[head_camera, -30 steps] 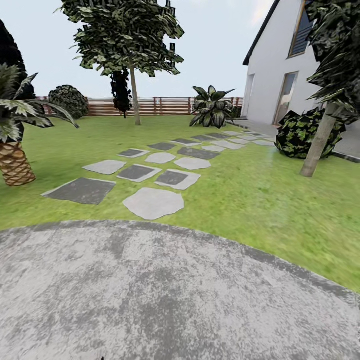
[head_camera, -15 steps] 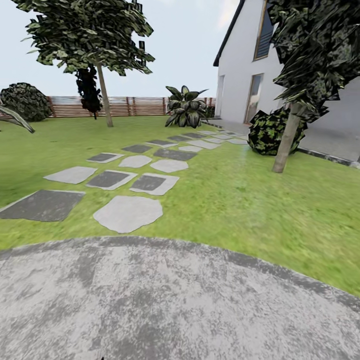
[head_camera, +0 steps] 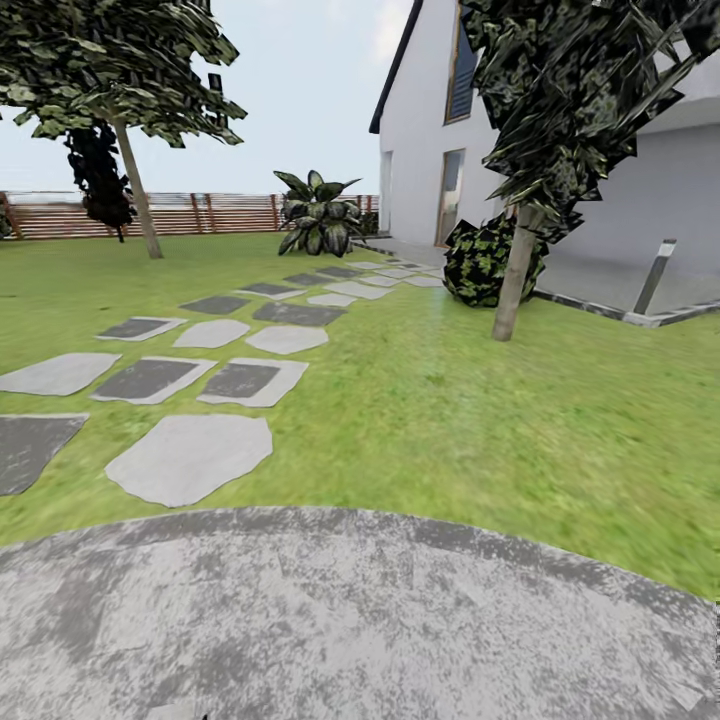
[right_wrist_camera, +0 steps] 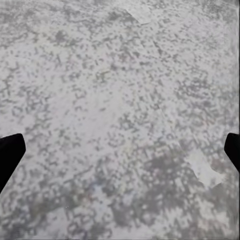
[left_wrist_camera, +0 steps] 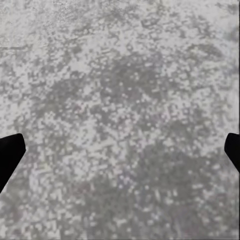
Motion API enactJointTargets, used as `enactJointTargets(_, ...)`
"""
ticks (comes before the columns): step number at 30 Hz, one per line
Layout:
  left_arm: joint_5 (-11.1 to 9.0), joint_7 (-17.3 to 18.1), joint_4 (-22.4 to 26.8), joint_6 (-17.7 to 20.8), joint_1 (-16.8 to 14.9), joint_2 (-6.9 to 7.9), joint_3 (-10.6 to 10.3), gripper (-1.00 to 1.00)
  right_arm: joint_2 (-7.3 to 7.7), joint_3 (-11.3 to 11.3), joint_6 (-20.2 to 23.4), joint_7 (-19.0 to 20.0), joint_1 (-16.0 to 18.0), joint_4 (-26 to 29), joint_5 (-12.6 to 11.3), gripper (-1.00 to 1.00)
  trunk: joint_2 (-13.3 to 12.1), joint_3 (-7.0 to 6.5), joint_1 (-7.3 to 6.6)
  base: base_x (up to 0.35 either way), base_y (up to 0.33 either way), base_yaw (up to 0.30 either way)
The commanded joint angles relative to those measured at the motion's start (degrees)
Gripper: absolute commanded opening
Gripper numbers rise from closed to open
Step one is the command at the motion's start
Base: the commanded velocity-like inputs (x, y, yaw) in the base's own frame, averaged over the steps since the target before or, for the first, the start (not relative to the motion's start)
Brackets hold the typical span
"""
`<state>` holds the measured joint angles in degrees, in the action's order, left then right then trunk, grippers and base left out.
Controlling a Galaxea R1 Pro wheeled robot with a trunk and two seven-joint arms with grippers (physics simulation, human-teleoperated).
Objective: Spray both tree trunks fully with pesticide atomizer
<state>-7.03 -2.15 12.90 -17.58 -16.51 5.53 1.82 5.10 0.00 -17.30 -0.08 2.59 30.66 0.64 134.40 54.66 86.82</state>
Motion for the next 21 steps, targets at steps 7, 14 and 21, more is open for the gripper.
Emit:
enactJointTargets(7,-0.4,0.0,0.0,-0.2,0.0,0.0,0.0,1.0,0.0,0.0,-0.2,0.0,0.0,-0.1,0.1,1.0,0.0,0.05,0.02,0.332,-0.141,-0.3)
enactJointTargets(14,-0.4,0.0,0.0,-0.2,0.0,0.0,0.3,1.0,0.0,0.0,-0.2,0.0,0.0,0.0,0.1,1.0,0.0,0.05,0.02,0.337,-0.053,-0.186)
enactJointTargets(21,-0.4,0.1,0.0,-0.3,0.1,0.0,0.8,1.0,0.01,0.1,-0.2,0.0,0.0,-0.1,0.1,1.0,0.0,0.05,0.02,0.34,-0.004,-0.02)
